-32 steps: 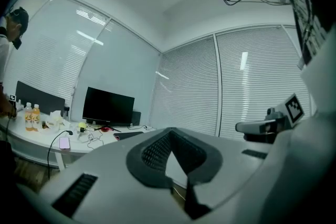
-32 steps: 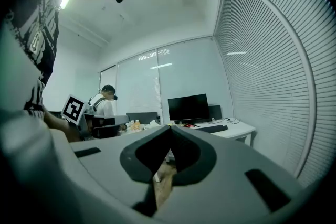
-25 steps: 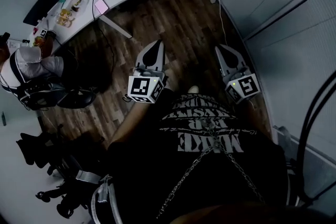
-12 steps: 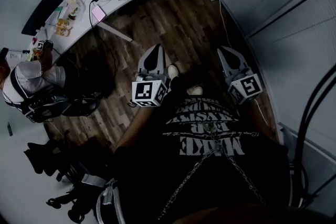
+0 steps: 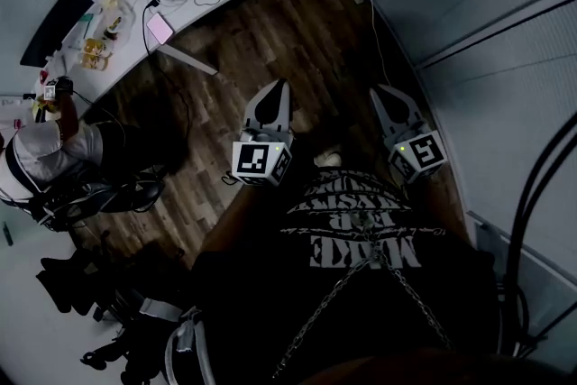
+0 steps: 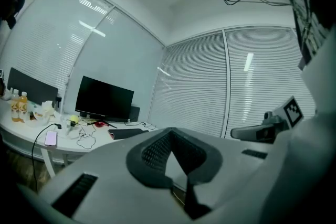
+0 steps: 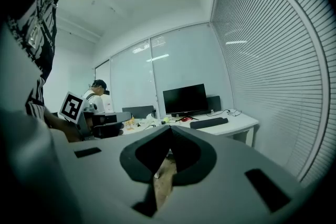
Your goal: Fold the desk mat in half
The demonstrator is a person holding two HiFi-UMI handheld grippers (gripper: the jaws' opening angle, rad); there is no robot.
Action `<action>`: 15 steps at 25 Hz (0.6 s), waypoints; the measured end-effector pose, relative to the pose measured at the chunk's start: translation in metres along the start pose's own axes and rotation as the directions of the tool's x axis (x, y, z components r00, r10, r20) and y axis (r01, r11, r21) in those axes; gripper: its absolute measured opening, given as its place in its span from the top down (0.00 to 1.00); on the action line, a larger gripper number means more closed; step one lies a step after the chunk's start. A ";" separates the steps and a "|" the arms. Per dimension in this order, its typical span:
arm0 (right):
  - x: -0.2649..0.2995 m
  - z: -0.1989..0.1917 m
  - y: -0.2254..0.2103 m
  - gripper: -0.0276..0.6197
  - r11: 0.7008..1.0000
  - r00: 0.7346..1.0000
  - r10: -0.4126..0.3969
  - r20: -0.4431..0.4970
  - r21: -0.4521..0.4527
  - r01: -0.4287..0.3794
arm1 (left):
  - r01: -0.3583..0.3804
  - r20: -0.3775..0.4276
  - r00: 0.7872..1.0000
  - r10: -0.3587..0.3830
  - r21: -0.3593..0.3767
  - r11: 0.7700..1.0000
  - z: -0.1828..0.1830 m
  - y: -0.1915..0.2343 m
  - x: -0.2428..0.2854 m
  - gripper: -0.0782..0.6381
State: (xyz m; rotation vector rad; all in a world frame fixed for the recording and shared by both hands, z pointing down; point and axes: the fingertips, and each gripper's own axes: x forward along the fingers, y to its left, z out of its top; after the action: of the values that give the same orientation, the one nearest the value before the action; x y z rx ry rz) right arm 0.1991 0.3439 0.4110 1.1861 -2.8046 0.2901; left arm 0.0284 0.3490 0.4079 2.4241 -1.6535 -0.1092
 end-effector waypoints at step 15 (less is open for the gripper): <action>0.149 0.043 0.028 0.96 0.998 0.998 0.053 0.037 0.014 -0.053 | -0.042 0.012 0.999 0.042 0.004 0.999 0.040 0.143 0.035 0.89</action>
State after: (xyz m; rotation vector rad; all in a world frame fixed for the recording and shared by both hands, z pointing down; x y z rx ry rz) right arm 0.0750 0.2492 0.3870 1.1326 -2.8739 0.2961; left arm -0.0963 0.2611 0.4003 2.3948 -1.7104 -0.1144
